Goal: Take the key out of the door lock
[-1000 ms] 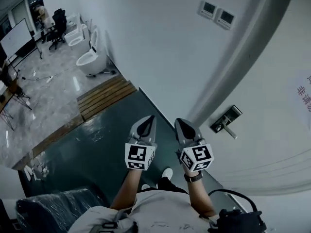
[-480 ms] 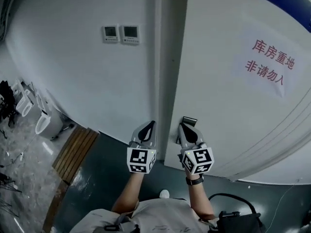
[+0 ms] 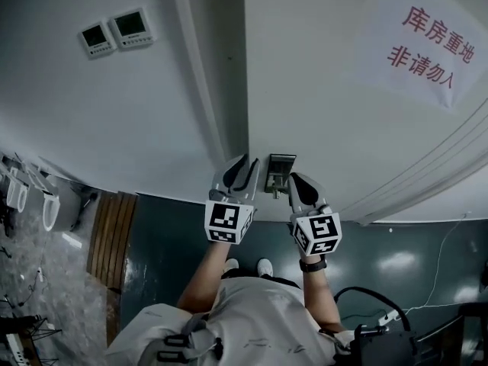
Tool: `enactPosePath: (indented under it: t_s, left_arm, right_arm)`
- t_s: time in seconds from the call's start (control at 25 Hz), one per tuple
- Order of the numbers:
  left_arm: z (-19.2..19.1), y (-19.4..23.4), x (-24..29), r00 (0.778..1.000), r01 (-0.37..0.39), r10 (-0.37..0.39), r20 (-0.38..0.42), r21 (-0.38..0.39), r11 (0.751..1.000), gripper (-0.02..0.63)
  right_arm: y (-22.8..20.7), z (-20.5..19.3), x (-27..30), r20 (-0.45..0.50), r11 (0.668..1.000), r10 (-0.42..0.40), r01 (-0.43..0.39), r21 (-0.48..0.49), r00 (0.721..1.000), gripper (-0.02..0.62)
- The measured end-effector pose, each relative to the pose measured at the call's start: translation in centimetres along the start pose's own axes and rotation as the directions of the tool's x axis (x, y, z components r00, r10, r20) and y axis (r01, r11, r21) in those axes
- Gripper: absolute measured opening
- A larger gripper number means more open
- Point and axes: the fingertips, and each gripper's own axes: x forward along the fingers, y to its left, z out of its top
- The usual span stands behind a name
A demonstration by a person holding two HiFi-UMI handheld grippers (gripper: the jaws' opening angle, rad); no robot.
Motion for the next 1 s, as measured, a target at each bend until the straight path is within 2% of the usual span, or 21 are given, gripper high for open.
enactPosePath:
  t_s: [0.04, 0.16, 0.28, 0.36, 0.48, 0.6, 0.68, 0.84, 0.92, 1.0]
  left_arm:
    - [-0.3, 0.4, 0.3, 1.000, 0.003, -0.003, -0.010, -0.003, 1.000, 0.127]
    - [-1.3, 1.5, 0.5, 1.000, 0.020, -0.021, -0.017, -0.015, 1.000, 0.155]
    - [-2.5, 1.6, 1.1, 0.997, 0.066, -0.068, -0.043, -0.032, 0.997, 0.169]
    - [-3.1, 1.7, 1.9, 0.994, 0.090, -0.092, -0.058, -0.038, 0.995, 0.169]
    - [-3.8, 1.5, 2.8, 0.988, 0.135, -0.138, -0.072, -0.052, 0.989, 0.168]
    - [-4.5, 0.7, 3.1, 0.983, 0.163, -0.167, -0.076, -0.055, 0.985, 0.167]
    - [-4.9, 0.6, 3.4, 0.984, 0.160, -0.164, -0.075, -0.053, 0.986, 0.165]
    - [-6.0, 0.7, 3.6, 0.980, 0.164, -0.170, -0.100, -0.067, 0.984, 0.163]
    - [-6.5, 0.9, 3.9, 0.980, 0.157, -0.165, -0.108, -0.079, 0.984, 0.150]
    - [-6.7, 1.2, 4.1, 0.982, 0.151, -0.159, -0.101, -0.088, 0.985, 0.146]
  right_arm:
    - [-0.1, -0.3, -0.1, -0.011, 1.000, -0.016, 0.017, 0.009, 1.000, 0.006]
    - [-0.3, -2.3, -0.5, -0.056, 0.997, -0.062, 0.064, 0.038, 0.997, 0.006]
    - [-0.1, -5.1, -1.1, -0.147, 0.995, -0.102, 0.104, 0.006, 0.984, 0.013]
    - [0.2, -6.5, -1.2, -0.184, 0.993, -0.110, 0.114, 0.011, 0.977, 0.090]
    - [0.6, -8.4, -1.1, -0.213, 0.992, -0.103, 0.117, 0.053, 0.972, 0.113]
    - [0.7, -11.3, -1.4, -0.271, 0.987, -0.110, 0.136, 0.080, 0.956, 0.198]
    - [0.6, -13.4, -1.5, -0.307, 0.981, -0.109, 0.151, 0.118, 0.946, 0.233]
    - [1.2, -17.6, -1.2, -0.358, 0.961, -0.079, 0.168, 0.222, 0.930, 0.245]
    - [1.4, -19.4, -0.6, -0.352, 0.941, -0.060, 0.171, 0.292, 0.934, 0.243]
    - [1.5, -20.3, 0.4, -0.311, 0.921, -0.051, 0.165, 0.354, 0.949, 0.233]
